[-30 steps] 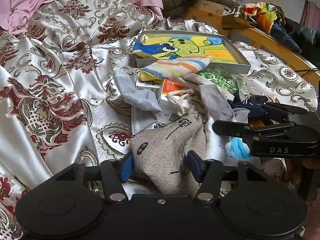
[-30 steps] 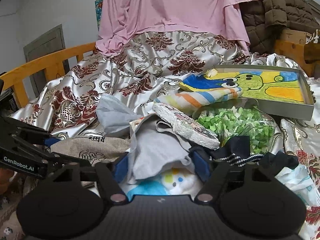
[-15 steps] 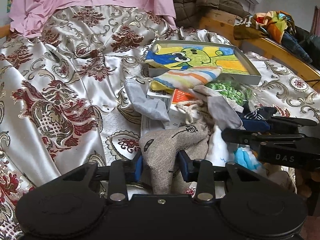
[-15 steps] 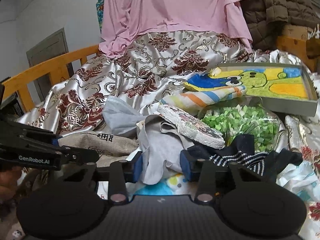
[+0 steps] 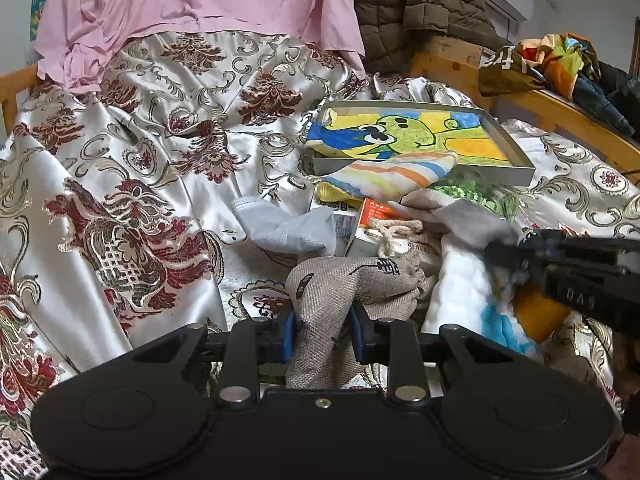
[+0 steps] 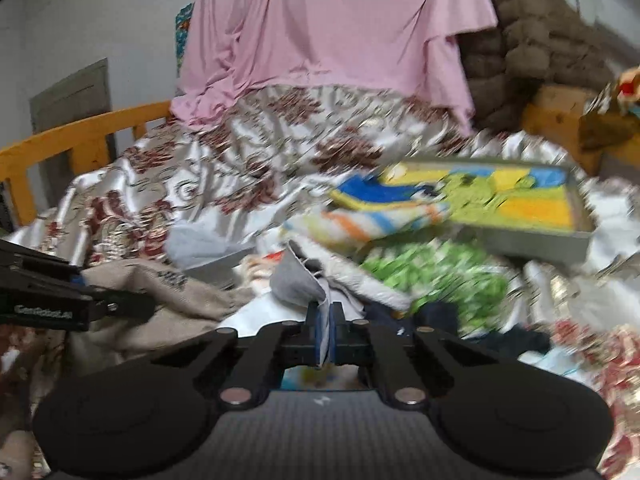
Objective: Organize soft objects
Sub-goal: 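Lift the beige pouch with the left tool while the right tool grasps a grey cloth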
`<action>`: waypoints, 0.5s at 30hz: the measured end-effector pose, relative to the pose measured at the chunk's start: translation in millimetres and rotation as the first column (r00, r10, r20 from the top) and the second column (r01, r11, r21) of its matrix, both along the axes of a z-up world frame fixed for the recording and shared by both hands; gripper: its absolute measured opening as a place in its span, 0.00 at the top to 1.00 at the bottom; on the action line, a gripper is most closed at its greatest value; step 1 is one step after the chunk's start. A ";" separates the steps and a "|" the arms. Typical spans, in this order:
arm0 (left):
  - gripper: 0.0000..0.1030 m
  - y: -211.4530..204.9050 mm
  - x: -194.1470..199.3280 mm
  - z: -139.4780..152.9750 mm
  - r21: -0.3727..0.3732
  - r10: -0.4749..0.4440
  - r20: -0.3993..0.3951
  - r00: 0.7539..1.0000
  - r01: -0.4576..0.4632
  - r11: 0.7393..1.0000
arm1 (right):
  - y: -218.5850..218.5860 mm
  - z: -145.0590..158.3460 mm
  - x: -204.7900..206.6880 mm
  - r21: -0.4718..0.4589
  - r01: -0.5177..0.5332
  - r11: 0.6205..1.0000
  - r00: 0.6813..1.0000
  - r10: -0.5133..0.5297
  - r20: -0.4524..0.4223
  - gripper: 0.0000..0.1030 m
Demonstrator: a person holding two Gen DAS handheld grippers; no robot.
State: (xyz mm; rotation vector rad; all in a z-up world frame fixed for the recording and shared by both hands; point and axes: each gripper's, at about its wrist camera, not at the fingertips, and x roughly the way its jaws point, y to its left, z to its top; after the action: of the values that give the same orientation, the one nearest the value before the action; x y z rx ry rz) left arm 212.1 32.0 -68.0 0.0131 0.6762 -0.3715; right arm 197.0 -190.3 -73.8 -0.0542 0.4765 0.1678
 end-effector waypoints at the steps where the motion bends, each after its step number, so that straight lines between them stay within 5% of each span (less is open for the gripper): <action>1: 0.72 0.7 0.3 -0.3 -0.002 0.002 -0.002 1.000 -0.002 1.000 | -0.5 0.5 -0.5 -0.012 0.016 1.000 1.000 -0.016 0.010 0.96; 7: 0.75 2.3 -1.3 1.5 -0.009 0.027 0.020 0.999 -0.027 1.000 | 6.5 -1.1 -3.2 -0.124 0.058 0.991 0.996 -0.050 0.069 0.96; 15: 0.81 -3.1 -10.6 17.7 -0.012 0.058 0.114 0.992 -0.057 0.998 | 33.7 0.1 -23.2 -0.305 0.035 0.952 0.974 0.036 0.222 0.97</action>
State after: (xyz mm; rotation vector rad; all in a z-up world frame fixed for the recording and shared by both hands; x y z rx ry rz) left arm 201.4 28.9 -50.4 0.0070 0.5603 -0.3157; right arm 173.8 -156.6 -73.7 -0.3762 0.2714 0.0845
